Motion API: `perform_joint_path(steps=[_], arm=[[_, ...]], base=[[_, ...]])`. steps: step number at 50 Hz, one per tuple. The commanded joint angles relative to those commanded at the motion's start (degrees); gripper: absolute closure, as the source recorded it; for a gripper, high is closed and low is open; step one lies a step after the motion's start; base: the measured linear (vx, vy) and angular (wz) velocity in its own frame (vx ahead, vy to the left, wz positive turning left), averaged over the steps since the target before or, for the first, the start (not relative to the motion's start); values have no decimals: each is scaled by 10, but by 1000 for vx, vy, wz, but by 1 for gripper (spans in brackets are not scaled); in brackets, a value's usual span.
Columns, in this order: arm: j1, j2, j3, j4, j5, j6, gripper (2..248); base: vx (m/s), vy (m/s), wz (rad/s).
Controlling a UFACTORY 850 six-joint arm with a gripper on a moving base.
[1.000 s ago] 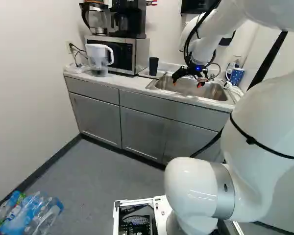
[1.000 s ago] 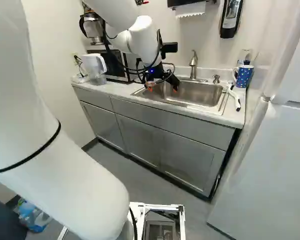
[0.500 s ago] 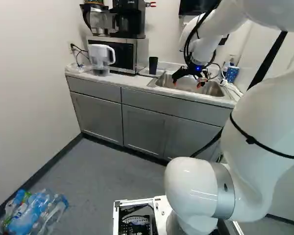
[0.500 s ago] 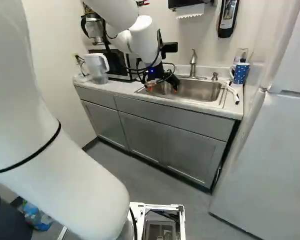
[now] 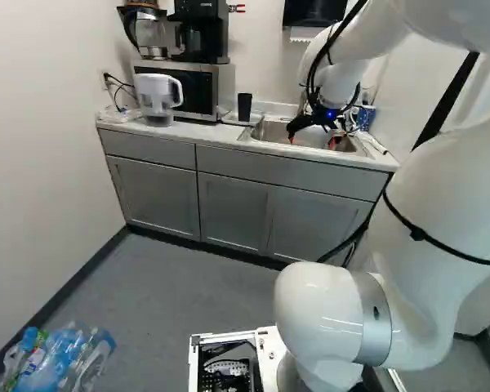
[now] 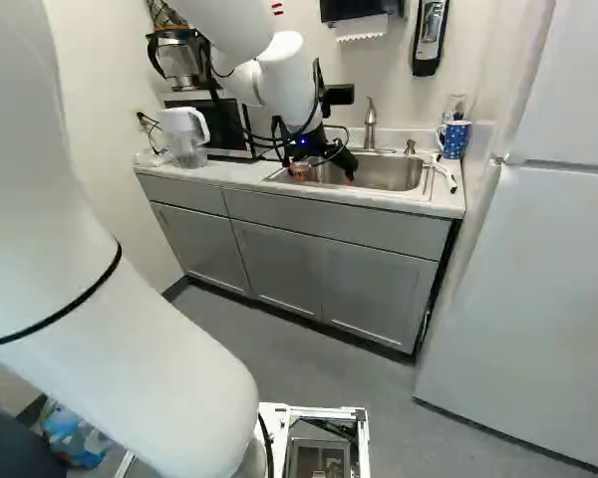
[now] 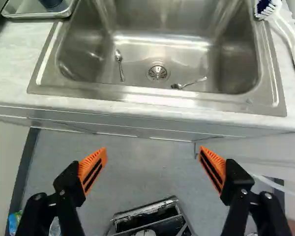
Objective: Rinse the cup and place it in the tray
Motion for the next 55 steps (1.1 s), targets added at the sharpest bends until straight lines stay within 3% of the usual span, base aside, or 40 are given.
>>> perform_joint_path(steps=[42,55], arm=[[0,0,0,0,0,0,3],[0,0,0,0,0,0,3]], base=[[-86,44,-249],[-15,7,-15]])
